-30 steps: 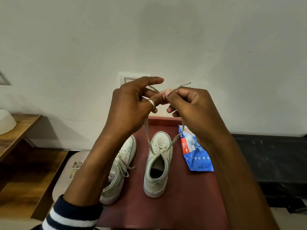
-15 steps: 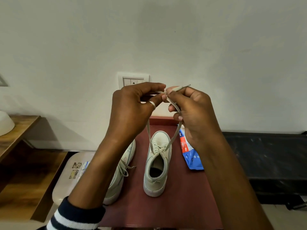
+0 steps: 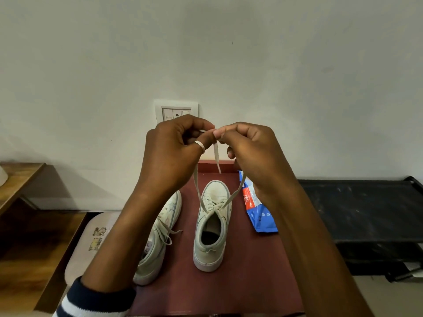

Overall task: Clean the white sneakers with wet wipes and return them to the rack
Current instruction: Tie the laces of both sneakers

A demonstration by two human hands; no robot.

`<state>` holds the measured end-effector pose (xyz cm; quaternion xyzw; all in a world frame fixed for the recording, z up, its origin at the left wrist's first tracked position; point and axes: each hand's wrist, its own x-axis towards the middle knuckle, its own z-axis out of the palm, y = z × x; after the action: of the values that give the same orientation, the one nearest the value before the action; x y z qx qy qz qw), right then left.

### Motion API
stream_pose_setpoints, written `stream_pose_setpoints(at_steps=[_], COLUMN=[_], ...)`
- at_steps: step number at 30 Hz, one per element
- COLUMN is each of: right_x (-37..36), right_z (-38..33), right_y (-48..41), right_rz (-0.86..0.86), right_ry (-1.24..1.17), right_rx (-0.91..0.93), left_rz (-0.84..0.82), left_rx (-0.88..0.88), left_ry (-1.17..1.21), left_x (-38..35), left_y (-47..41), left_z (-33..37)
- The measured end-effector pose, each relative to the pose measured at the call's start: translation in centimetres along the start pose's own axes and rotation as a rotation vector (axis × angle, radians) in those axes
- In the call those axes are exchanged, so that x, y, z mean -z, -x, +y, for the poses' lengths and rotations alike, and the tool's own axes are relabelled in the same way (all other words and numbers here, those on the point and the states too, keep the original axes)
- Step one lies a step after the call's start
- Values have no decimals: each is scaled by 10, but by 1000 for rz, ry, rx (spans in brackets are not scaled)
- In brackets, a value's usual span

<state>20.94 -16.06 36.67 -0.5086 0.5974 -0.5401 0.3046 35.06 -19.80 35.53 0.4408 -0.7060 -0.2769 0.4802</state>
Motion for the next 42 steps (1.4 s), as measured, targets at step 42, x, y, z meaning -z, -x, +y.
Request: stream_pose_setpoints(at_steps=[42], right_x=[30], right_z=[36], right_y=[-19], right_rz=[367], right_ry=[194], right_rx=[-16], left_rz=[111], left_rx=[178], left_ry=[163], left_x=[16], left_y=[-4], left_z=[-22])
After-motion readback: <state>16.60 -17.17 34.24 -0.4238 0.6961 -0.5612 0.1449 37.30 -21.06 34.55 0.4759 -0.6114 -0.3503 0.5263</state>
